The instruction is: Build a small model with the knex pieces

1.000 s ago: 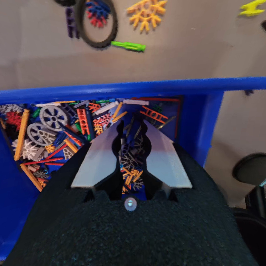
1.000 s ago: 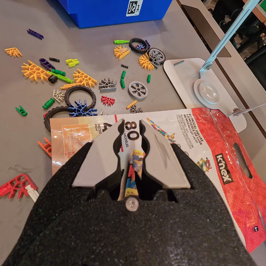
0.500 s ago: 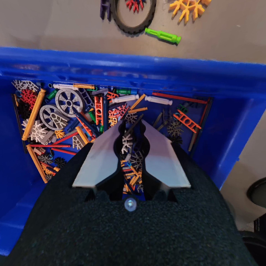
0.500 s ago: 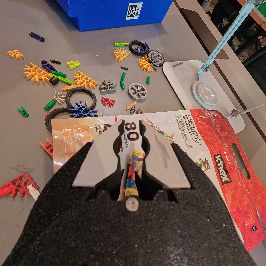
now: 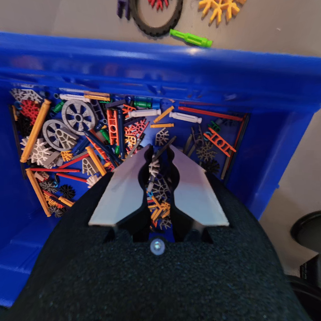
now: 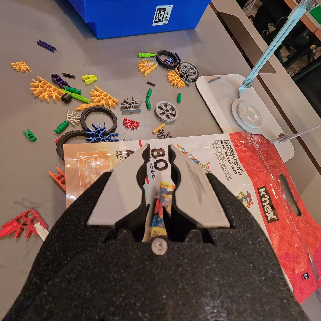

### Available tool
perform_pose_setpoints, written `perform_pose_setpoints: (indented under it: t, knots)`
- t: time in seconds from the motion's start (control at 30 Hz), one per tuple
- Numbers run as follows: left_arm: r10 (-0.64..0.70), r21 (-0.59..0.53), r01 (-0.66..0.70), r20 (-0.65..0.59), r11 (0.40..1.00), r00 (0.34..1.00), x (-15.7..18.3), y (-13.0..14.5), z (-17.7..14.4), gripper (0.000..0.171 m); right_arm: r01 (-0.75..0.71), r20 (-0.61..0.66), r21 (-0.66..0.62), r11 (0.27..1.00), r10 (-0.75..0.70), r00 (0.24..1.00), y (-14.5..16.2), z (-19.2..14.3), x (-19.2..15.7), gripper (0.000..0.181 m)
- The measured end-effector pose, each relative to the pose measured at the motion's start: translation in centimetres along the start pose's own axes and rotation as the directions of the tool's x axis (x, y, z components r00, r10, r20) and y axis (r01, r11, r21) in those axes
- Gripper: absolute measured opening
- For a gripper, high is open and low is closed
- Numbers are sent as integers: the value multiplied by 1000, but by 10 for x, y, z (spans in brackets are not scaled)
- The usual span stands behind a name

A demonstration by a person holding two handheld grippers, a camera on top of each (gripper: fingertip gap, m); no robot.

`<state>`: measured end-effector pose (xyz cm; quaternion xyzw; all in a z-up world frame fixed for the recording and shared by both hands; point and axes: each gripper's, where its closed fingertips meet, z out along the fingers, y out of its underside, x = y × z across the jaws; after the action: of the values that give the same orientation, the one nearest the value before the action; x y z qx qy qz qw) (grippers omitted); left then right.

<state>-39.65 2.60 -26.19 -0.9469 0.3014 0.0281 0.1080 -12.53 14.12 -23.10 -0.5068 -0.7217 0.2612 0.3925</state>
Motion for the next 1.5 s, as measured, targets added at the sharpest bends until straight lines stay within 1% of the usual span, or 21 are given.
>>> perform_pose_setpoints:
  t: [0.03, 0.1, 0.27, 0.4, 0.5, 0.53, 0.6, 0.67, 0.77, 0.83, 0.97, 1.1, 1.23, 1.3, 1.37, 1.43, 1.5]
  knots:
    - [-9, 13, 9, 4, 1000, 1000, -2, -3, 0, 15, 0, 0, -1, 1000, 0, 1000, 0, 0, 0, 19]
    - [-27, 30, 28, -30, 999, 999, 2, -7, 0, 16, -1, 0, -3, 1000, 1, 1000, 1, 0, 0, 19]
    - [-62, 26, 63, -46, 998, 997, 1, -8, 2, 19, -2, 0, -1, 1000, 2, 1000, 0, 0, 0, 19]
    - [-121, 36, 125, -84, 992, 989, 1, -10, 3, 21, -1, 2, 4, 1000, 1, 1000, -1, -1, 0, 19]
    - [-147, 18, 152, -158, 988, 976, 10, -8, 4, 21, -1, 2, 6, 1000, 1, 1000, -1, -1, 0, 19]
    - [-141, 6, 144, -164, 990, 976, 12, -6, 3, 25, -1, 2, 6, 1000, 1, 1000, -1, -1, 0, 19]
    - [-115, -15, 114, -157, 993, 981, 15, -1, 2, 24, -1, 2, 6, 1000, 1, 1000, -1, -1, 0, 19]
    - [-104, -4, 104, -108, 995, 989, 9, -2, 2, 25, -1, 2, 8, 1000, 1, 1000, -2, -1, 0, 19]
    - [-107, 15, 110, -114, 994, 988, 9, -5, 2, 22, 0, 4, 7, 1000, 0, 1000, -2, -1, -1, 19]
    - [-116, 26, 120, -115, 992, 987, 8, -7, 3, 17, -1, 5, 6, 1000, 1, 1000, -1, -1, -1, 19]
    - [-115, 19, 118, -109, 993, 987, 6, -8, 5, 13, -2, 4, 6, 1000, 2, 1000, -1, -1, 0, 19]
    - [-112, 21, 115, -111, 993, 988, 6, -9, 6, 12, -1, 4, 8, 1000, 1, 1000, -2, -1, 0, 19]
    - [-97, 32, 100, -70, 995, 993, 3, -9, 6, 12, -2, 2, 12, 1000, 2, 1000, -3, -2, 0, 19]
    - [-98, 34, 100, -52, 994, 994, 1, -7, 1, 12, 0, 0, 13, 1000, 0, 1000, -3, -3, 0, 19]
    - [-113, 59, 114, -28, 992, 993, -3, -9, -11, 12, -1, -2, 17, 1000, 1, 1000, -4, -3, 1, 19]
    - [-128, 91, 127, 3, 988, 992, -7, -10, -32, 12, 1, -2, 21, 1000, -1, 1000, -5, -4, 1, 19]
    - [-135, 137, 130, 25, 982, 991, -3, -15, -57, 12, 4, -2, 24, 1000, -4, 1000, -6, -5, 0, 19]
